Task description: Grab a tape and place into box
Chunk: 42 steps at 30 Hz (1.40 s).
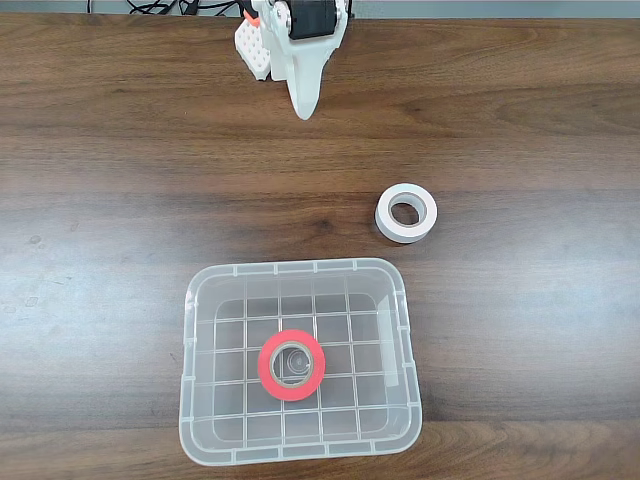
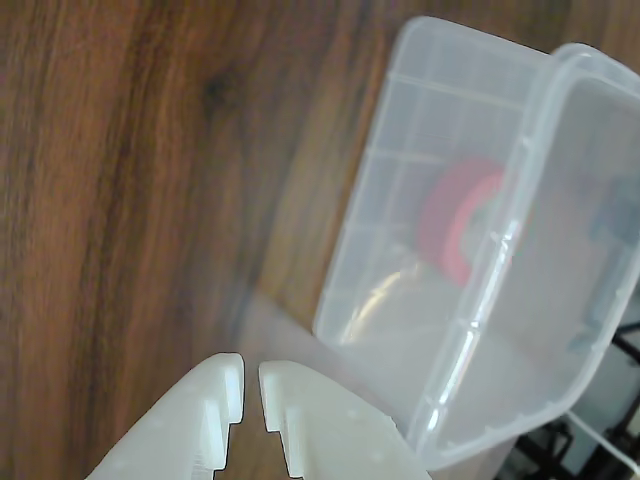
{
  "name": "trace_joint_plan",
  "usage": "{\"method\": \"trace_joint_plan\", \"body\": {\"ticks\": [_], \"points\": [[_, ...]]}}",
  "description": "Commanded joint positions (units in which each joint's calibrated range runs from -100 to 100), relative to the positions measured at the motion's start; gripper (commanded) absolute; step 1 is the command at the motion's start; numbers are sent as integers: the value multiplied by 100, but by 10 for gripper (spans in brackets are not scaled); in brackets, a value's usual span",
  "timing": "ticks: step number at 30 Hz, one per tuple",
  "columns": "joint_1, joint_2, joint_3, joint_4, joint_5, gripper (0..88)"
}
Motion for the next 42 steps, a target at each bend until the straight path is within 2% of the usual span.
{"method": "trace_joint_plan", "body": {"ticks": [1,4,10,12,14,17,42], "points": [[-13,-1326,1390,-966,-139,13],[-50,-2083,2293,-1411,-175,13],[-28,-3322,3616,-1394,-228,14],[-35,-3563,3817,-1274,-455,14],[-50,-3595,3931,-1214,-729,14],[-50,-3571,3966,-1197,-840,14],[24,-3571,4448,-1163,-813,11]]}}
